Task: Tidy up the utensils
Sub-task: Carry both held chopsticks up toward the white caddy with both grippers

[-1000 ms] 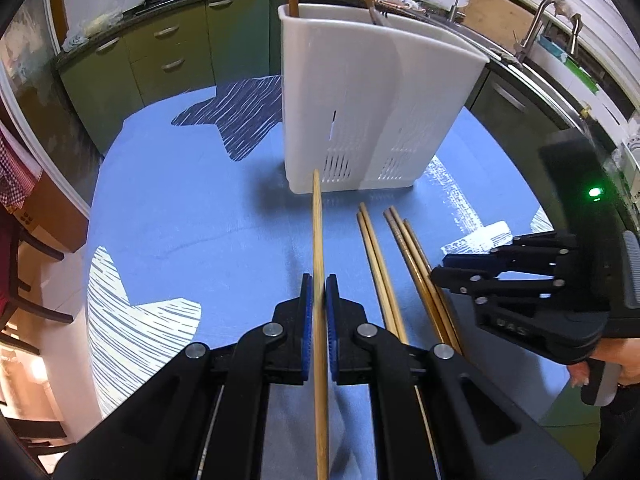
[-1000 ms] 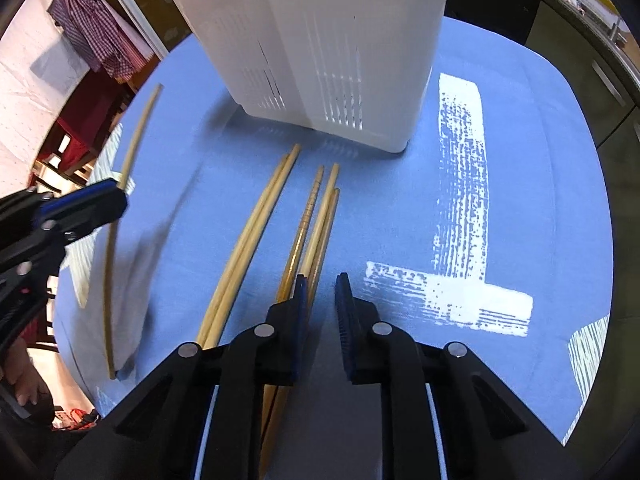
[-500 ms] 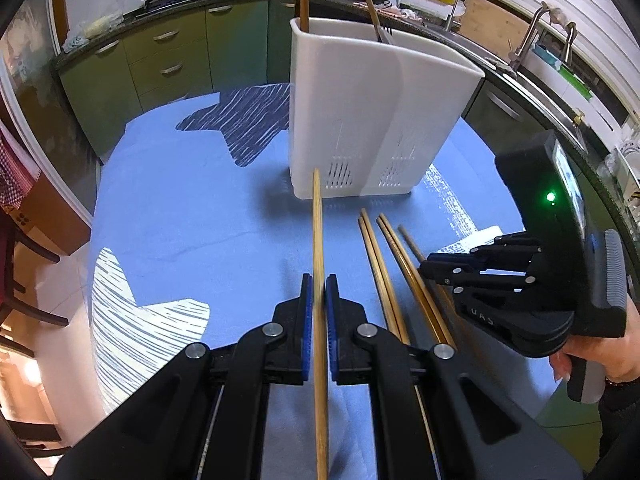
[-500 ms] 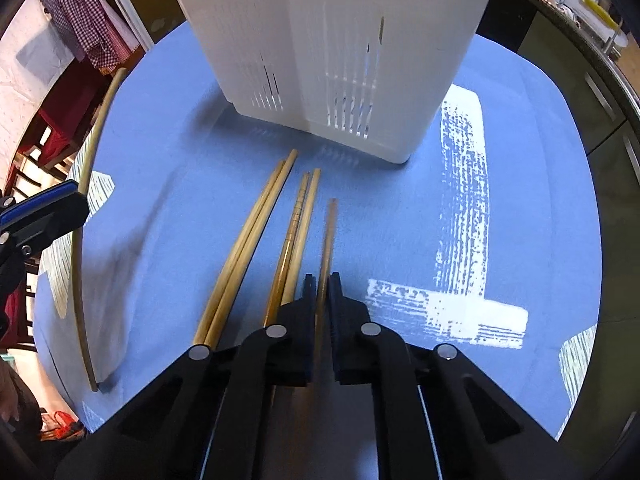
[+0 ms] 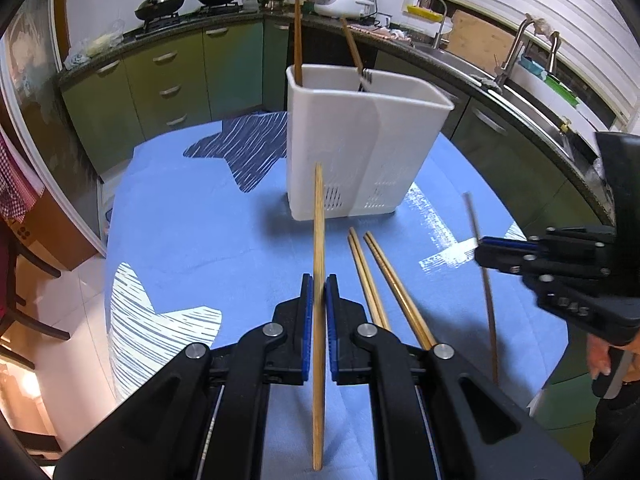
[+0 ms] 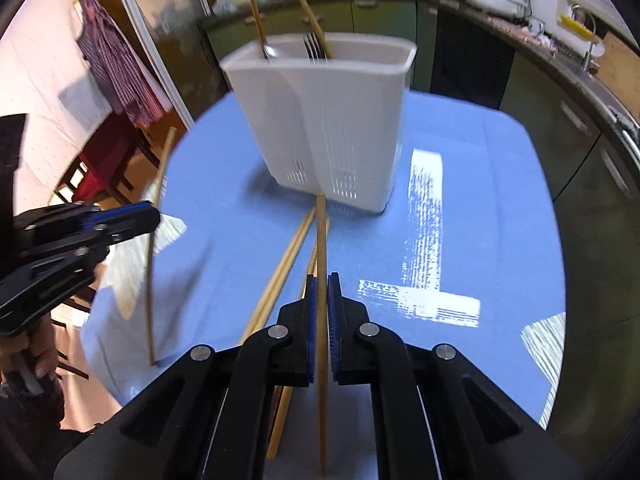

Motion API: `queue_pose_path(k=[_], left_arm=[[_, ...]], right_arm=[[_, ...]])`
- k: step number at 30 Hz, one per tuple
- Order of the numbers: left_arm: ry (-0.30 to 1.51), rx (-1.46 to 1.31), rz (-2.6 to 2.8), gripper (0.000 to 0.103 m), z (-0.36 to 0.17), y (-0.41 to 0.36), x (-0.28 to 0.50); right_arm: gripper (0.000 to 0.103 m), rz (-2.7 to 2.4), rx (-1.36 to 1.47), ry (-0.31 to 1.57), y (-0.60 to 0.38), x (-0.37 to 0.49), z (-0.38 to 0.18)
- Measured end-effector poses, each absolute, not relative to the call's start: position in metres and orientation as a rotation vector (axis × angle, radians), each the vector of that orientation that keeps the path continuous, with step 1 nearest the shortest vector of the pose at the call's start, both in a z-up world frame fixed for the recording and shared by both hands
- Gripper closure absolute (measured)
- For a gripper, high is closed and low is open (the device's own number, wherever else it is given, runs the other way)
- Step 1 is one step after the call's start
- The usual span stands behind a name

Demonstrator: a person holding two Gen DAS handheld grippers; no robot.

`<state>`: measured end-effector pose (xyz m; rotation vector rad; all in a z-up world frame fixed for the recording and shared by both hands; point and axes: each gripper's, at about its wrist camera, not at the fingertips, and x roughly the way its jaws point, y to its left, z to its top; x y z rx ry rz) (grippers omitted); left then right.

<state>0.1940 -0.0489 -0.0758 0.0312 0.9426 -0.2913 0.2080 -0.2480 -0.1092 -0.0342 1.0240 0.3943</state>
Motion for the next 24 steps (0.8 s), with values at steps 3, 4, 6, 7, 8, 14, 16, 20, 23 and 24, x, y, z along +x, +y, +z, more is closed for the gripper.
queue_pose_path(k=[3, 4, 6, 7, 8, 14, 16, 20, 23, 24], left_arm=[[0.925, 0.033, -0.298, 0.097, -0.069, -0.048, 0.188], [0.919, 0.033, -0.299, 0.097, -0.066, -0.048, 0.185], [0.905, 0.034, -0.302, 0.097, -0.06, -0.048, 0.181], [0.897, 0.034, -0.302, 0.097, -0.057, -0.047, 0.178], [0.892, 0.034, -0.303, 0.097, -0.055, -0.048, 0.177], [0.866, 0.043, -0.314, 0.097, -0.045, -0.052, 0.17], [0.862, 0.046, -0.318, 0.097, -0.043, -0.053, 0.169], [0.846, 0.05, -0.323, 0.097, -0.036, -0.054, 0.165], [0.835, 0.052, -0.324, 0.097, -0.033, -0.056, 0.164], [0.833, 0.052, -0.325, 0.097, -0.033, -0.056, 0.165]], right_arm=[[0.097, 0.402, -0.022, 0.975, -0.257, 0.193, -0.091], [0.097, 0.404, -0.019, 0.964, -0.261, 0.189, -0.087], [0.097, 0.405, -0.01, 0.934, -0.269, 0.18, -0.076], [0.097, 0.405, -0.007, 0.924, -0.271, 0.176, -0.073], [0.097, 0.405, -0.003, 0.918, -0.274, 0.172, -0.07], [0.097, 0.402, 0.017, 0.901, -0.286, 0.162, -0.065], [0.097, 0.402, 0.025, 0.892, -0.288, 0.161, -0.065], [0.097, 0.402, 0.031, 0.869, -0.29, 0.159, -0.061], [0.097, 0.404, 0.031, 0.853, -0.291, 0.158, -0.055], [0.097, 0.404, 0.031, 0.85, -0.29, 0.158, -0.053]])
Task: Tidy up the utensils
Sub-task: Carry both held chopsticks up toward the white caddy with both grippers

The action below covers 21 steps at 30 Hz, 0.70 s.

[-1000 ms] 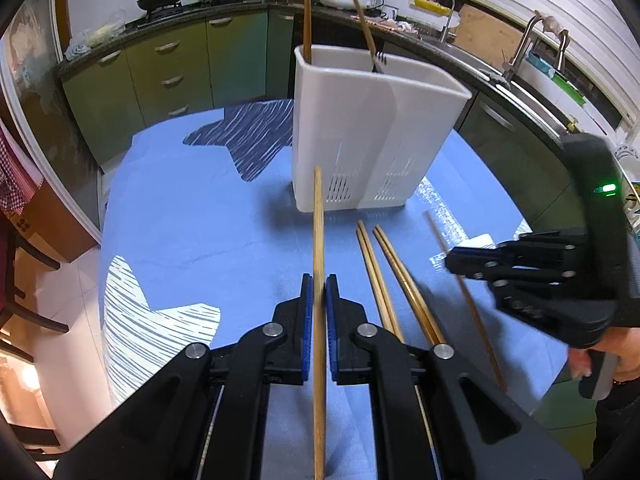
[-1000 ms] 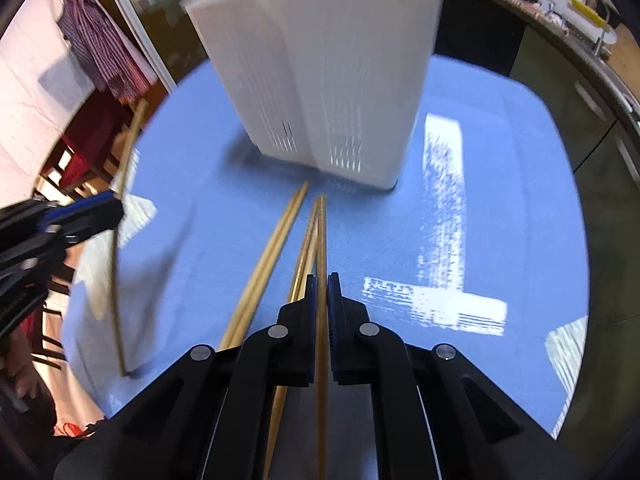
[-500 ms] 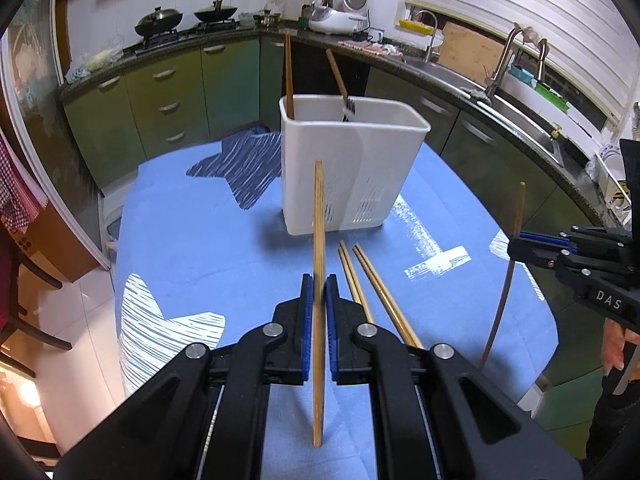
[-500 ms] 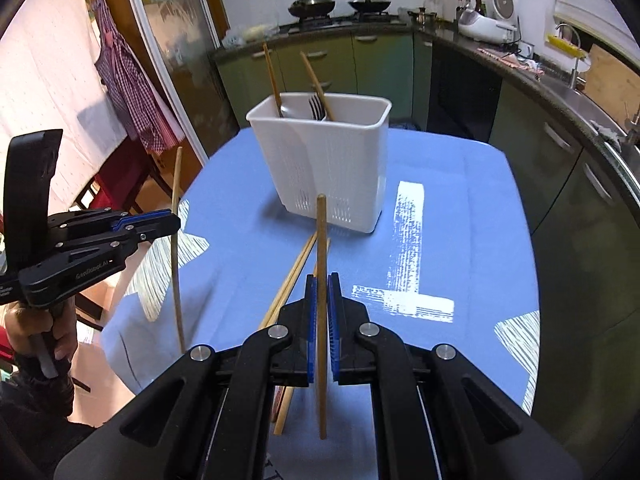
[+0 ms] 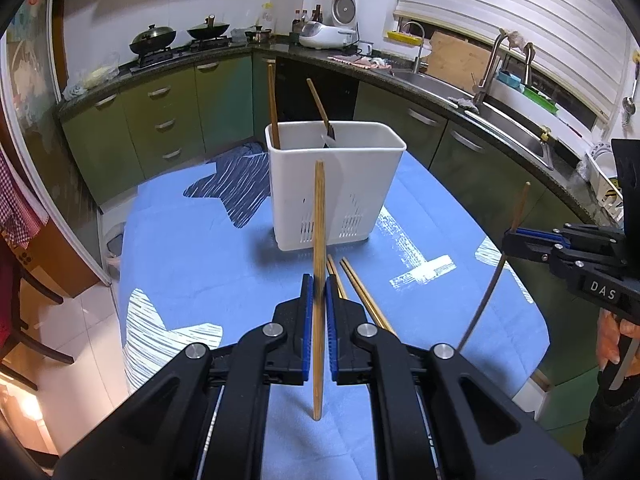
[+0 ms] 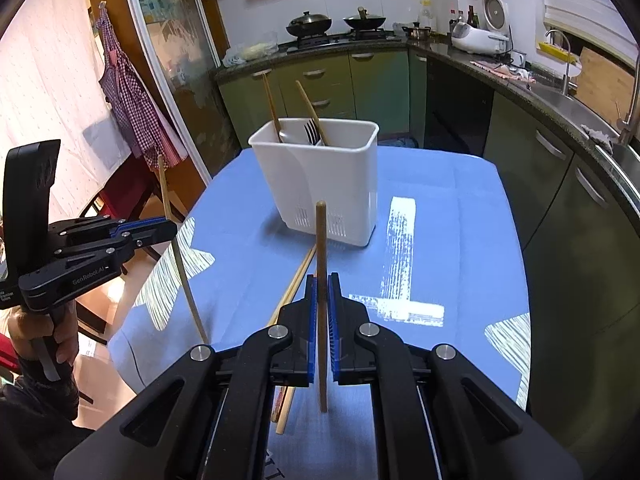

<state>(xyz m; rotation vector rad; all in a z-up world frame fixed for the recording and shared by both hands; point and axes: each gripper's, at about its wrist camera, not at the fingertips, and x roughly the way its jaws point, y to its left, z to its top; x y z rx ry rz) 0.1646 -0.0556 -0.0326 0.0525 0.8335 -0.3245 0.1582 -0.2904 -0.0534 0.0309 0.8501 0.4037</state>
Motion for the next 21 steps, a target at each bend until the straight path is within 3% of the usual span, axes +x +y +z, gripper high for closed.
queue_pose_path(k=[21], left_arm=[[0.786, 0.064, -0.346, 0.097, -0.01, -0.065, 0.175]], right_arm=[[0.097, 0.413, 0.021, 0.809, -0.288, 0.168, -0.035]])
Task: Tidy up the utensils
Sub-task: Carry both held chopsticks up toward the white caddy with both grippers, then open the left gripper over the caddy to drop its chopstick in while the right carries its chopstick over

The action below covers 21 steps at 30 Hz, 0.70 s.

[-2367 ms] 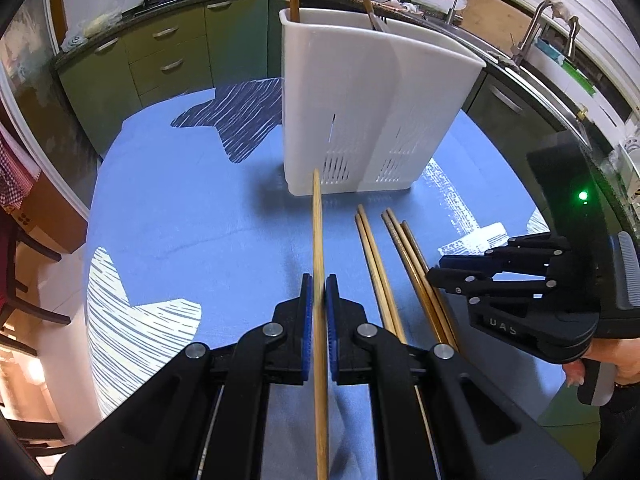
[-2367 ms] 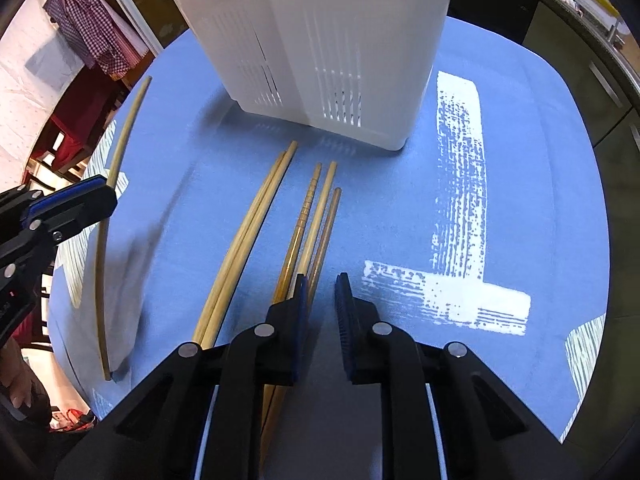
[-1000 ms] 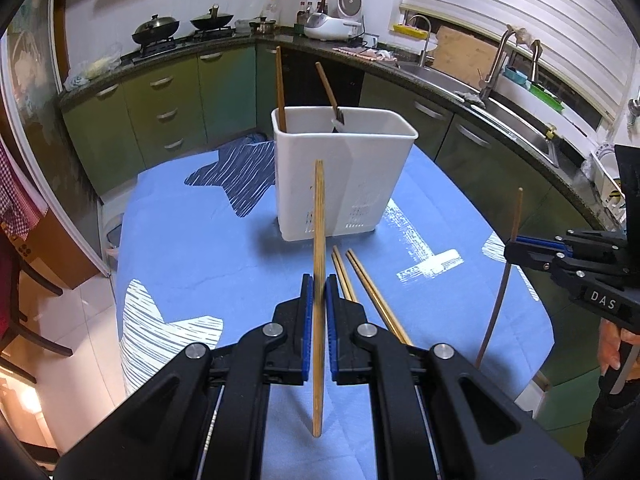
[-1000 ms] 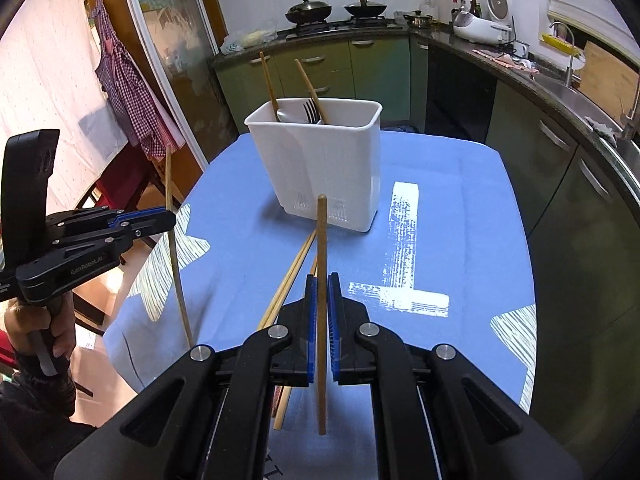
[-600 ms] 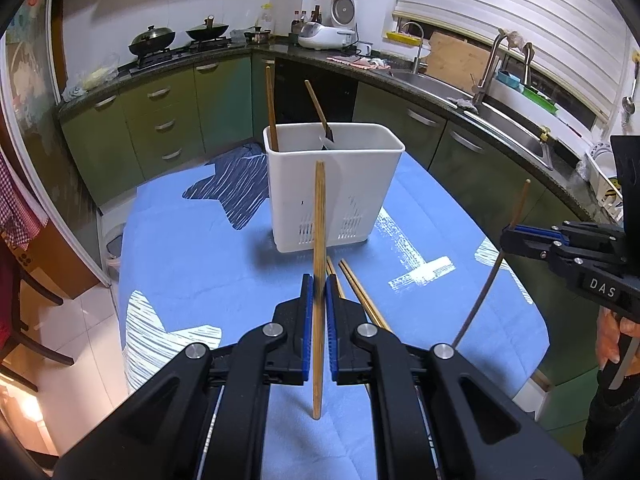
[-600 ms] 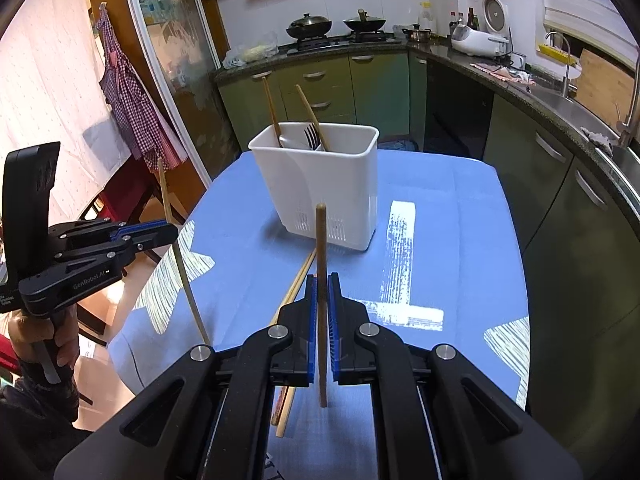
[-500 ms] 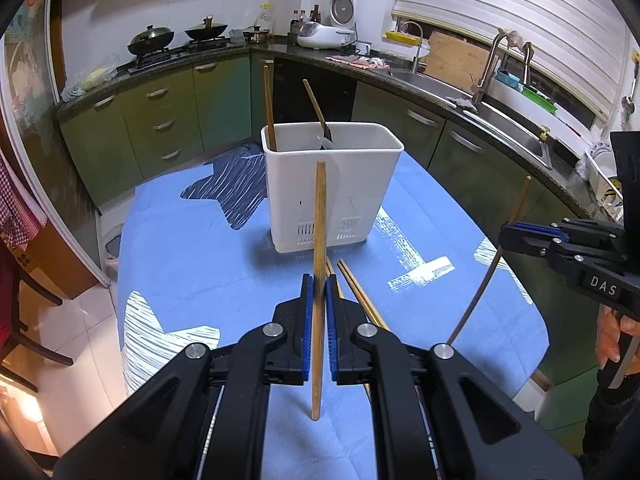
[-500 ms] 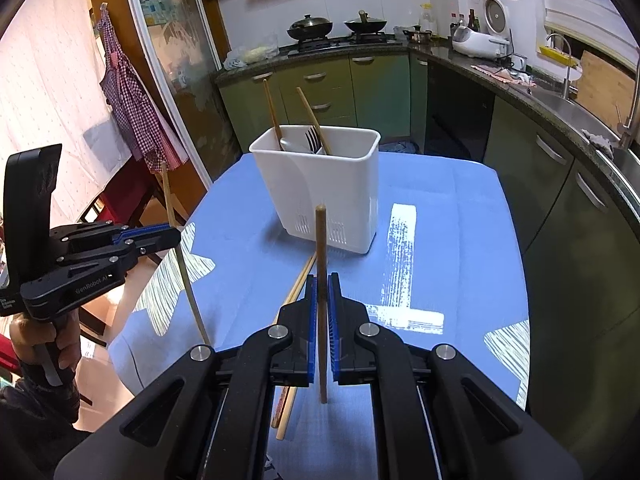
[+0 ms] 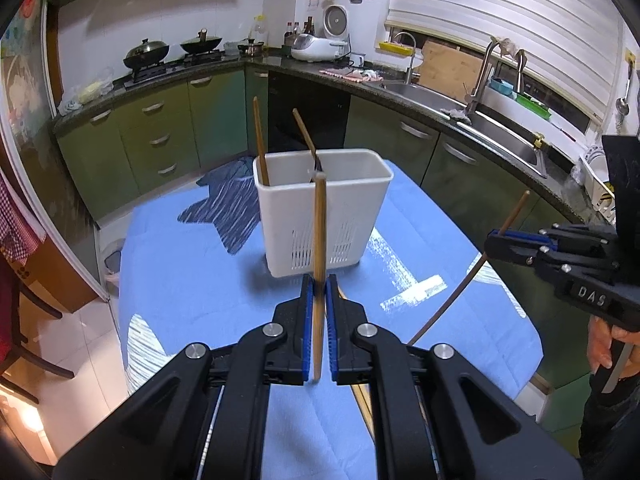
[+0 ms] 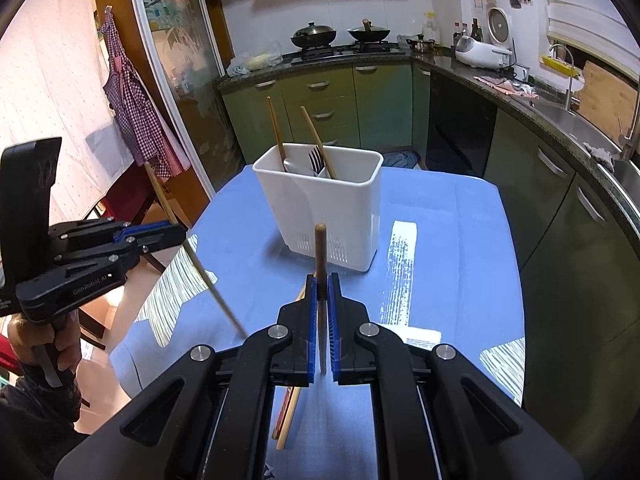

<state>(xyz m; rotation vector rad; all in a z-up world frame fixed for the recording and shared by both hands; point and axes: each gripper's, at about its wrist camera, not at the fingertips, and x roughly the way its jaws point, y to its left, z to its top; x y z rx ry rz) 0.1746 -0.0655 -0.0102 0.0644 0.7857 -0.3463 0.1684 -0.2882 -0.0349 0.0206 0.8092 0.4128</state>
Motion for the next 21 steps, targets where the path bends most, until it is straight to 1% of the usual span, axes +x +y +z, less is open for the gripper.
queue_pose_path(k=[9, 21], left_arm=[[0.697, 0.088, -0.349, 0.097, 0.041, -0.075, 0.185], [0.58, 0.092, -0.307, 0.097, 0.114, -0.083, 0.218]], right_arm=[[0.097, 0.415, 0.017, 0.801, -0.292, 0.171, -0.03], [0.097, 0.406, 0.031, 0.812, -0.303, 0.175, -0.033]])
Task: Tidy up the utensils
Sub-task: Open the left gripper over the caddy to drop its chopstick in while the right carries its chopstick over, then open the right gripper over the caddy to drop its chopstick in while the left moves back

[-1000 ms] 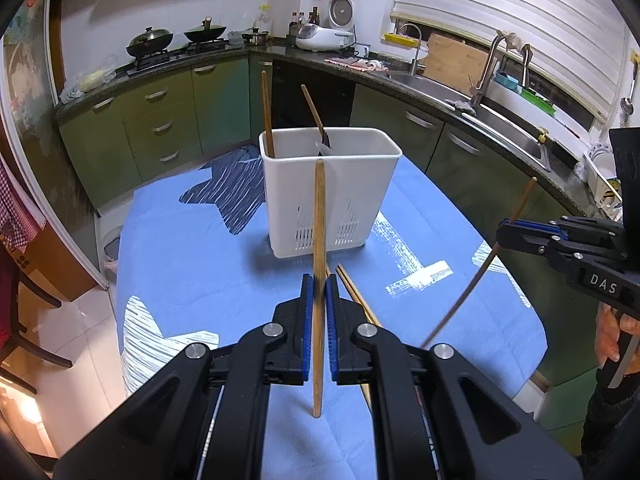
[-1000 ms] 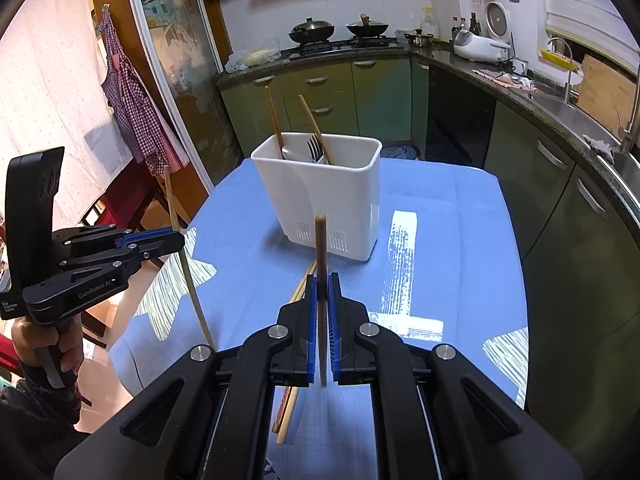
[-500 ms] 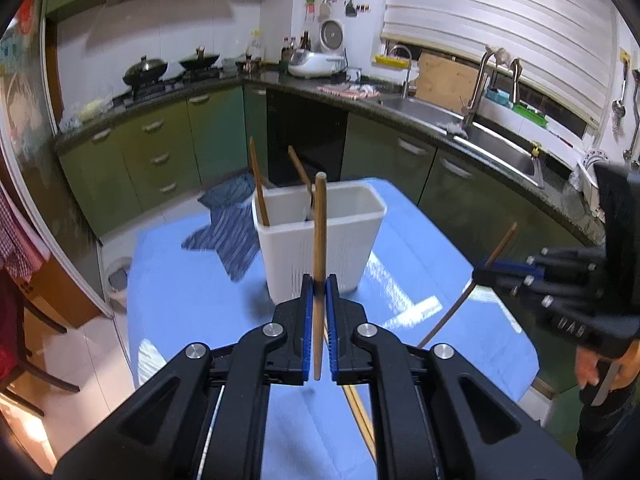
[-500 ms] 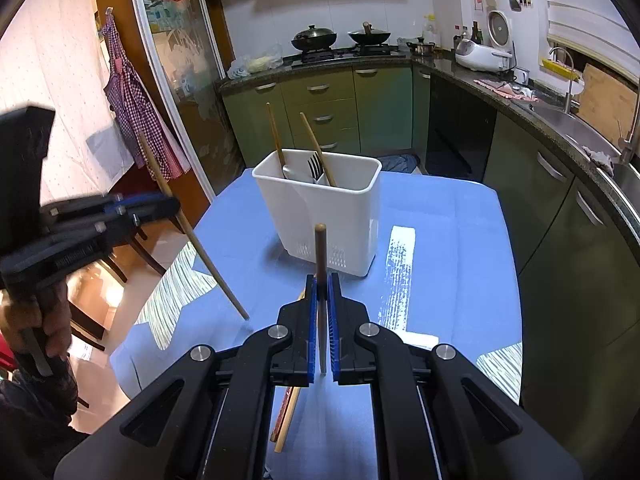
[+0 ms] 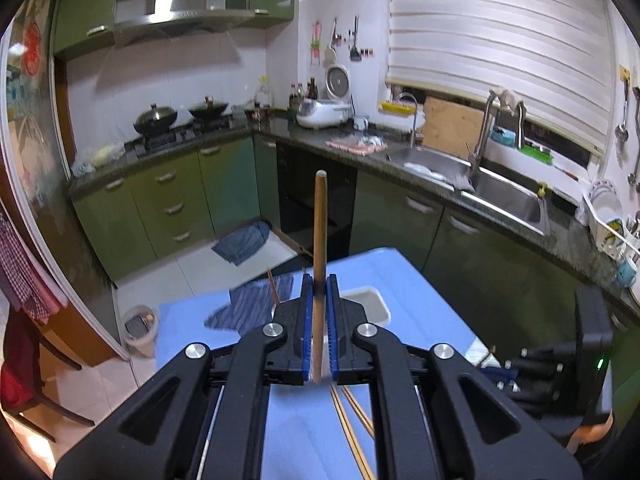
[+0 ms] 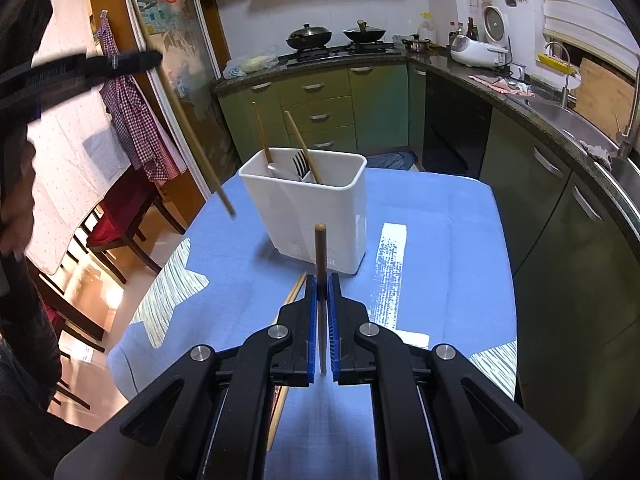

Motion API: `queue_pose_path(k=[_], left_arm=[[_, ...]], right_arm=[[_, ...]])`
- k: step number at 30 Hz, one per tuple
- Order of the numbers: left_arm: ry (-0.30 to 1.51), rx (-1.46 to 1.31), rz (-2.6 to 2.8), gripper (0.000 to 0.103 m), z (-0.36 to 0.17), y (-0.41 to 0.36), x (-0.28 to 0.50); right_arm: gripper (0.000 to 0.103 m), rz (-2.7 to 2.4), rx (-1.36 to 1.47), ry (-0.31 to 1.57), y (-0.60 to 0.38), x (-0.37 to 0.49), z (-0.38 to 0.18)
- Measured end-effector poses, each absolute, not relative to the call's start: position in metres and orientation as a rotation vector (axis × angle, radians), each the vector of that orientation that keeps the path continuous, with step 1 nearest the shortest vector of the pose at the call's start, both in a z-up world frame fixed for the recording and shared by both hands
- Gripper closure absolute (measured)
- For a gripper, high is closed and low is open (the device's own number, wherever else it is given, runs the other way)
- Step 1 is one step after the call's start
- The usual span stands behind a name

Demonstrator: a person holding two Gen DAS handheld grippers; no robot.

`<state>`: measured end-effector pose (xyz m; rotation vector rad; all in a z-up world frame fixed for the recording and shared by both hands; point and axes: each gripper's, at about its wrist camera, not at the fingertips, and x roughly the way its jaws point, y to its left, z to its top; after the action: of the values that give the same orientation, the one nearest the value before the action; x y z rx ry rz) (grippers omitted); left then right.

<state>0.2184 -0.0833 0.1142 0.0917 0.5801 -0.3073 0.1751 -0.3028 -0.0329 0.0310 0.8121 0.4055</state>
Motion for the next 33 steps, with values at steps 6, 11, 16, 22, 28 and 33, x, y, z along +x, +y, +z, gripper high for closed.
queue_pose_path(k=[6, 11, 16, 22, 28, 33], left_arm=[[0.516, 0.082, -0.264, 0.097, 0.137, -0.088, 0.237], [0.536, 0.073, -0.226, 0.097, 0.124, -0.091, 0.266], [0.633, 0.06, -0.236, 0.096, 0.087, -0.095, 0.29], [0.664, 0.098, -0.244, 0.08, 0.07, -0.094, 0.288], [0.639, 0.099, -0.253, 0.065, 0.075, -0.084, 0.27], [0.632, 0.104, -0.256, 0.063, 0.075, -0.077, 0.258]], right_arm=[[0.097, 0.398, 0.04, 0.817, -0.31, 0.176, -0.037], [0.097, 0.393, 0.046, 0.816, -0.312, 0.176, -0.037], [0.097, 0.385, 0.049, 0.794, -0.316, 0.176, -0.028], [0.097, 0.379, 0.049, 0.743, -0.318, 0.178, -0.002], [0.097, 0.391, 0.079, 0.63, -0.319, 0.19, 0.058], [0.097, 0.381, 0.138, 0.533, -0.32, 0.212, 0.103]])
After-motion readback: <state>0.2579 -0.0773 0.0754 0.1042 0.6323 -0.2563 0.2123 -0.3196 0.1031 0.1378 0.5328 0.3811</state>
